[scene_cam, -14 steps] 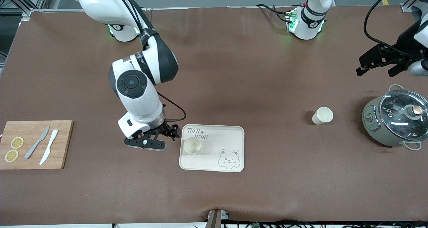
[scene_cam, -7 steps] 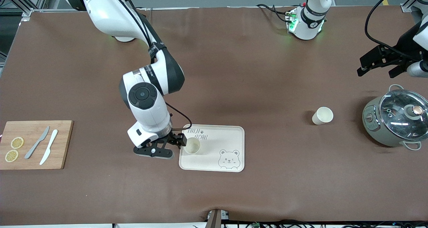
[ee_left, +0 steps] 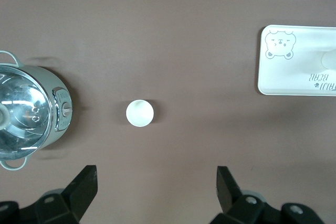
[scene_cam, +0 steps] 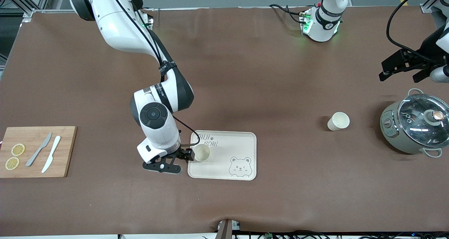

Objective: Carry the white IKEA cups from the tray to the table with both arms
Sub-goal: 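Lower the open right gripper over the remaining white cup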

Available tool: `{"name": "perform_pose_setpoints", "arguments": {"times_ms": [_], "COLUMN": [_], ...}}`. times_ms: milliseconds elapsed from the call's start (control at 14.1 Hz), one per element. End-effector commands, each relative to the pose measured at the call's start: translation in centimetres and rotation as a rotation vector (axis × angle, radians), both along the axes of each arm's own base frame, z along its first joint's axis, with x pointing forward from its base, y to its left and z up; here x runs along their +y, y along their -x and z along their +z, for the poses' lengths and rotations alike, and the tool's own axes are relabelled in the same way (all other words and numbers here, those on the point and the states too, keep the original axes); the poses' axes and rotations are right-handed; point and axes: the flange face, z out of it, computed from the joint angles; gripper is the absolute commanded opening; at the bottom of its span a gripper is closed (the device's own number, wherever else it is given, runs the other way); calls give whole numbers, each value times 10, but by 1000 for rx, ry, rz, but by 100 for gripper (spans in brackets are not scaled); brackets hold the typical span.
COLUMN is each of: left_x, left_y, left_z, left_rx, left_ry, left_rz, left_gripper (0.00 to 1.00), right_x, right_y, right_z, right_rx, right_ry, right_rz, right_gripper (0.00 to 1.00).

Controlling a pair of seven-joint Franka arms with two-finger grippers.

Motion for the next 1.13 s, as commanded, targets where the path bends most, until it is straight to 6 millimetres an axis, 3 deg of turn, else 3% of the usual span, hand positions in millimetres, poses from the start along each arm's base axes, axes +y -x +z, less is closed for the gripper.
{"name": "perform_pose_setpoints", "arguments": {"times_ms": [0,566,920,1062], "left_x": [2,2,2,2], "left_y": [6,6,6,6], "left_z": [2,2,1,2], "left_rx": [0,2,3,2], "left_ry": [-33,-34,-35,-34], "left_rz": [-13,-13,-13,-13], "left_gripper": [100,100,100,100], "right_x": [5,26,21,23], "right_y": [-3,15,13,14], "right_z": [-1,-30,-36,-46], "right_rx": [2,98,97,107], "right_ry": [-16,-49,-47,-41], "right_rz": [20,103,97,95], "right_gripper": [100,100,100,100]}}
